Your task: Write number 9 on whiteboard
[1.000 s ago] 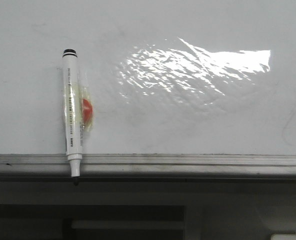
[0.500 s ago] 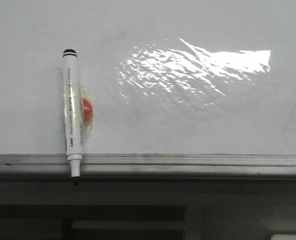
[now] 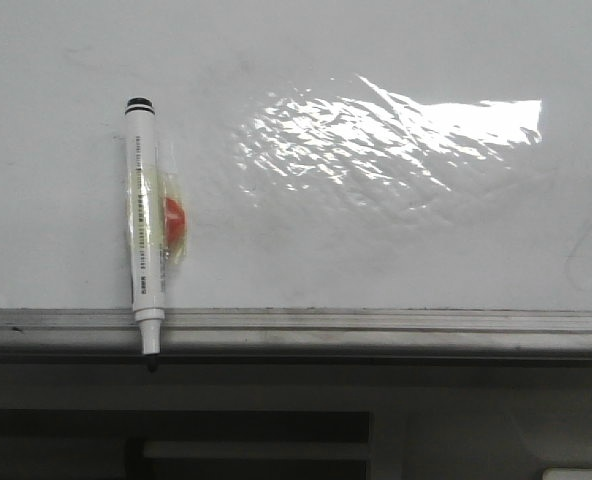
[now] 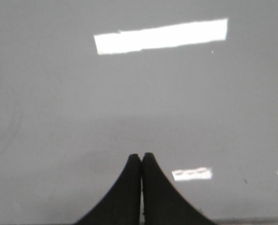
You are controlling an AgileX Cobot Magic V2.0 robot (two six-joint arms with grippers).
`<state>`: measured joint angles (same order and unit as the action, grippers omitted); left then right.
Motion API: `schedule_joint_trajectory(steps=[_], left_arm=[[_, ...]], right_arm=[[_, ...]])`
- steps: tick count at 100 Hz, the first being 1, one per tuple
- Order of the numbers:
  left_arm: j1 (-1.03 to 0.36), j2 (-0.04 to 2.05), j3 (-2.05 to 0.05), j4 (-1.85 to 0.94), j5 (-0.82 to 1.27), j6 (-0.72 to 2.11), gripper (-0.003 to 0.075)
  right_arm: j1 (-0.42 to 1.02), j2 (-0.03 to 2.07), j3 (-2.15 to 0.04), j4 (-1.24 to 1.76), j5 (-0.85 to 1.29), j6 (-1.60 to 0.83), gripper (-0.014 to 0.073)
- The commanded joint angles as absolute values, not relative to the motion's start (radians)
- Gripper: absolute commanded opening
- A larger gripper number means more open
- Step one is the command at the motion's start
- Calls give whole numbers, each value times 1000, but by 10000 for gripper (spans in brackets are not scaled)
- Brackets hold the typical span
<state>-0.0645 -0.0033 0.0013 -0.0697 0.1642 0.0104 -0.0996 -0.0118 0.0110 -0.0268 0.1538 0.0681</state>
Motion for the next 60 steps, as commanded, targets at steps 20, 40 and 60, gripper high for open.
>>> schedule_joint_trajectory(steps=[20,40,60], left_arm=[[-71,-33,19,-82,27,12,-20],[-71,-31,7,-82,24,12,-20],[-71,-20,-59,-82,116,12,-21]], right_arm=[[-102,-28,38,0,0,62,-61],[-100,-18,-16,0,123,62,-61],[-98,47,-93,0,169,62,-61]])
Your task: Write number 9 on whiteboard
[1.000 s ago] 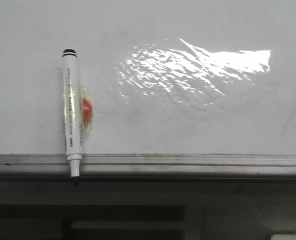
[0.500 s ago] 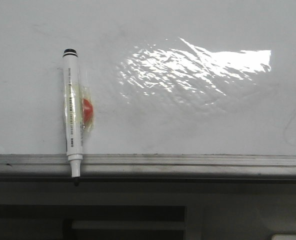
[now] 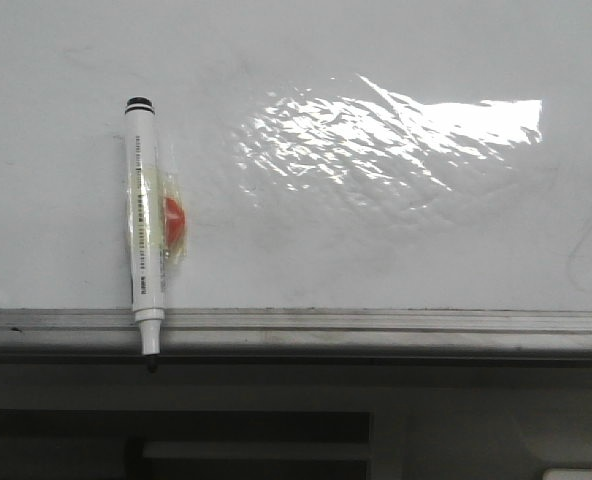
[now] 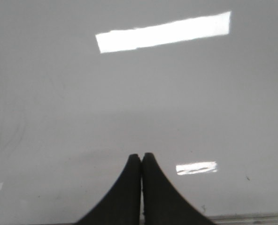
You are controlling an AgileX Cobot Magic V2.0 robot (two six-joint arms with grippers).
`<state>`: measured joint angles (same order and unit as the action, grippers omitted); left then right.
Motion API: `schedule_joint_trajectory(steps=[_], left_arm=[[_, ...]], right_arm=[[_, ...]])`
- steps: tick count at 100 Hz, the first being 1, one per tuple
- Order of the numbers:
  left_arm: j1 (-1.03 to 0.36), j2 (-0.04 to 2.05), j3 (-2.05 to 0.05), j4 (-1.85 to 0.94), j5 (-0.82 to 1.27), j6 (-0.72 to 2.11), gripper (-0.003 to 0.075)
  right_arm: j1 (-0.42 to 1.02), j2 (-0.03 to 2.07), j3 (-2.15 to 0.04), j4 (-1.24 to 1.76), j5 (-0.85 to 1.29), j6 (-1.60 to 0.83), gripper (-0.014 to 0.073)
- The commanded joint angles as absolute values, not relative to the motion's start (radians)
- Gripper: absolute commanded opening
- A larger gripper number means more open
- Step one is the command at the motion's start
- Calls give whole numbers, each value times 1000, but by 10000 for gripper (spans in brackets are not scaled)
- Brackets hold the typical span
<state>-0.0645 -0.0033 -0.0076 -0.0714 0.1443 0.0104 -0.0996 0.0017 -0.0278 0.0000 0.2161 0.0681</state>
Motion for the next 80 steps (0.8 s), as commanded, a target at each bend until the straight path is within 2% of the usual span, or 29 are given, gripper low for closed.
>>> schedule_joint_trajectory(steps=[1,29,54,61,68,77,80], left_arm=[[-71,-16,-65,-82,125,12,-21],[-71,46,-129,-181,65,12,-20],[-71,46,-153,-181,105,12,-3],[-71,46,-153,-181,106,12,60],[-71,46,-153,-181,106,12,162],[-71,46,-153,-181,94,12,340],[-71,46,-151,-181,78,12,377]], right_arm=[[-98,54,-96,0,172,62,-61],[-98,207,-218,28,278,62,-61],[-98,222,-227,28,280,62,-61],[-98,222,-227,28,280,62,-61],[-98,222,-227,28,280,62,-61],[-98,222,-227,28,280,62,-61],[-98,222,-227,28,280,62,-61]])
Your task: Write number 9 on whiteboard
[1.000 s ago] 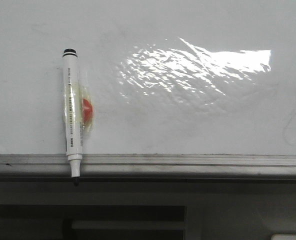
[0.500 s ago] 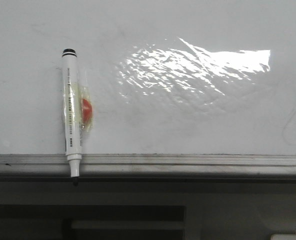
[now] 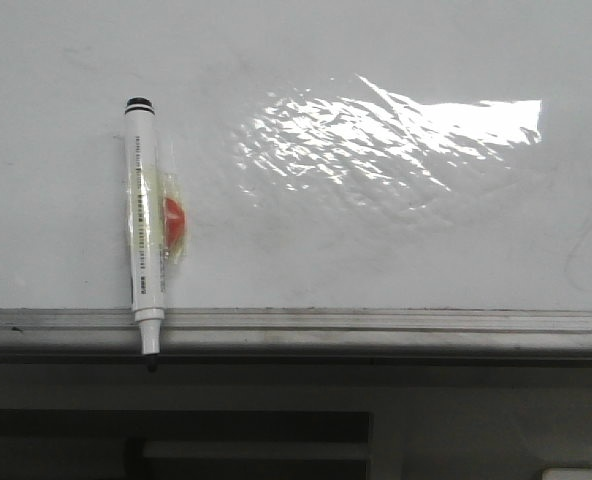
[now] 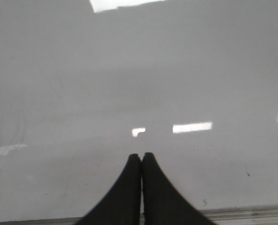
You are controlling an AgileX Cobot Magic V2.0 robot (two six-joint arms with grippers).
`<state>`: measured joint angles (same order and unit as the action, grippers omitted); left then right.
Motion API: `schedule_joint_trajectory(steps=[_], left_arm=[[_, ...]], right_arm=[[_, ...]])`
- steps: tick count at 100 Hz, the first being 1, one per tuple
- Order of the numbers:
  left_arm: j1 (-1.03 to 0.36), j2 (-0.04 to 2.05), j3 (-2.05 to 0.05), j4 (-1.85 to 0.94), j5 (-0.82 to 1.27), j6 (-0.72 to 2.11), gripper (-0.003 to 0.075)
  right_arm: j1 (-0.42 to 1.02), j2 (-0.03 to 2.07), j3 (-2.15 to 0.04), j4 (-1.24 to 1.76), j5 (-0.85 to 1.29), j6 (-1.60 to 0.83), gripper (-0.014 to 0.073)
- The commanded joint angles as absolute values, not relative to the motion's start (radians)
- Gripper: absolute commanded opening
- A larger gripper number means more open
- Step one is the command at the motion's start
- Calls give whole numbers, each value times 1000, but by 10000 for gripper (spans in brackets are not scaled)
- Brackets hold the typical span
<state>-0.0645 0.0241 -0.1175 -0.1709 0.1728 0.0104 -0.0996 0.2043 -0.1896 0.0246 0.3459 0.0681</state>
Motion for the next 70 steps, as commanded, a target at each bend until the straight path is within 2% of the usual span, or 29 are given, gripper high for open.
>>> schedule_joint_trajectory(steps=[1,6,22,55,70], left_arm=[[-71,46,-151,-181,73,12,391],[-71,46,-148,-181,53,12,412],[-71,46,-128,-287,-115,12,383],[-76,163,-200,-177,-17,16,368],[-152,267,-243,-177,-11,16,368]], right_arm=[[-98,222,-227,28,280,62,-61],[-98,222,-227,28,280,62,-61],[-98,222,-227,28,280,62,-61],[-98,222,-227,28,280,62,-61],[-98,222,-227,28,279,62,-61]])
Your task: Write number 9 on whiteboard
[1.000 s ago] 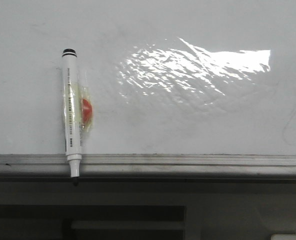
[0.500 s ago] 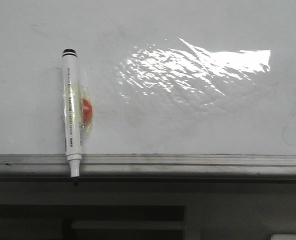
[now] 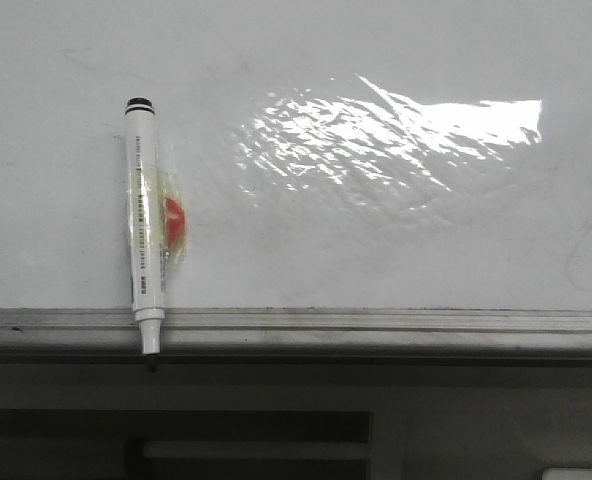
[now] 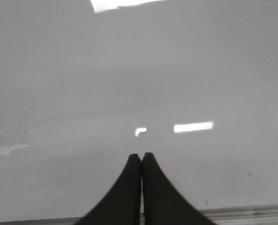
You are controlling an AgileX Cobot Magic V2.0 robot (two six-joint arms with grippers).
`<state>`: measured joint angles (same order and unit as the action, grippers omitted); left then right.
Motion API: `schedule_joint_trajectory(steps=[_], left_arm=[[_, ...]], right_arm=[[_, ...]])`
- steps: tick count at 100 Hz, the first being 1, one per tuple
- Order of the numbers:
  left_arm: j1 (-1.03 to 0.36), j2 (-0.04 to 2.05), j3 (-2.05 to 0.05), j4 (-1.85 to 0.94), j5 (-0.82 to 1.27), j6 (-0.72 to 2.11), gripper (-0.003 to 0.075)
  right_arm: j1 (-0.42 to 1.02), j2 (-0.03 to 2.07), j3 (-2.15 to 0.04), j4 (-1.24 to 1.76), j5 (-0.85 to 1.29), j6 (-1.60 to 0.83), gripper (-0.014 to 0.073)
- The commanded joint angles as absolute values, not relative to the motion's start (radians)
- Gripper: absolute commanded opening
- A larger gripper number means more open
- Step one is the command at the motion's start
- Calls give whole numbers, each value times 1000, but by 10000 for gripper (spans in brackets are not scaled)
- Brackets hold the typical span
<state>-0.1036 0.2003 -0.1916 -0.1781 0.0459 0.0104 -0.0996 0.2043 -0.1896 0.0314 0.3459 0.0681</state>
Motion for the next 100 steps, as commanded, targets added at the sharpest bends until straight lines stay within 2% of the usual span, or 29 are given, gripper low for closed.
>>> schedule_joint_trajectory(steps=[1,23,61,80,100], left_arm=[[-158,277,-243,-177,-11,16,368],[-394,424,-247,-179,-55,16,368],[-806,684,-247,-185,-255,16,368],[-945,806,-247,-258,-335,16,368],[-1021,966,-247,-294,-501,-46,368]], right_arm=[[-98,222,-227,28,276,62,-61],[-98,222,-227,28,276,62,-61],[-98,222,-227,28,276,62,-61],[-98,222,-227,28,280,62,-61],[-98,222,-227,28,280,62,-61]])
